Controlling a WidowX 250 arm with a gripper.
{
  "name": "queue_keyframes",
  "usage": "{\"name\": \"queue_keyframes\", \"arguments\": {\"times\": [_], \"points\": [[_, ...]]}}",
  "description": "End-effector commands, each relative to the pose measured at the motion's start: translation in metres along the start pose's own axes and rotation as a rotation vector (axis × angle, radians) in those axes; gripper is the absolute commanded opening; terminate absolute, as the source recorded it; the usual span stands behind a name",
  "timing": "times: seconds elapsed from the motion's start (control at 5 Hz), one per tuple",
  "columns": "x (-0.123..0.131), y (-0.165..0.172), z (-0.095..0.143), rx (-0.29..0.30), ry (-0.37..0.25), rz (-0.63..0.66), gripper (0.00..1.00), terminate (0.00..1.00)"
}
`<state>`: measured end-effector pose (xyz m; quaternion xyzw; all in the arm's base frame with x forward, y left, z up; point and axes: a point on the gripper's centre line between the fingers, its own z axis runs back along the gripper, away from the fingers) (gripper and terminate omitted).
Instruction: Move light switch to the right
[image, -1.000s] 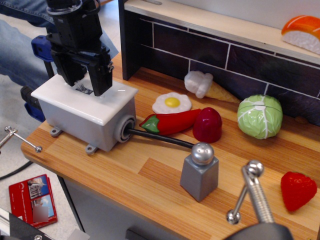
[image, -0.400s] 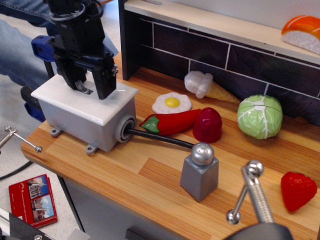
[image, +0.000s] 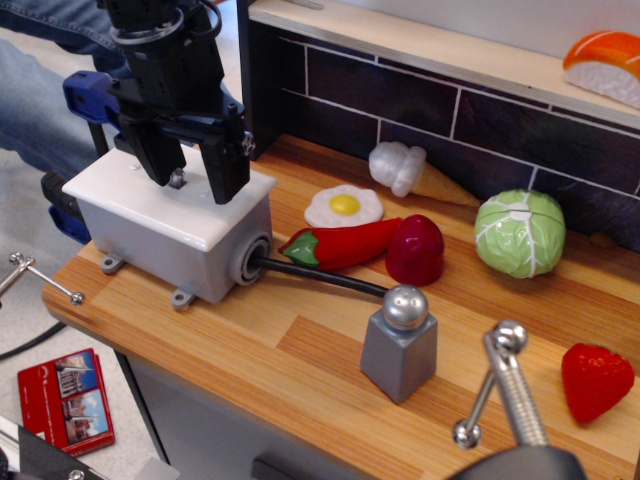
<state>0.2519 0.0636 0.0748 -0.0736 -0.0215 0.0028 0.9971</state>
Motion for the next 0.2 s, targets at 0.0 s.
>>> {"name": "queue_keyframes", "arguments": {"times": [0.0], "points": [[0.0015,-0.0140,0.0025,-0.062,-0.013,0.067,1.00,1.00]]}}
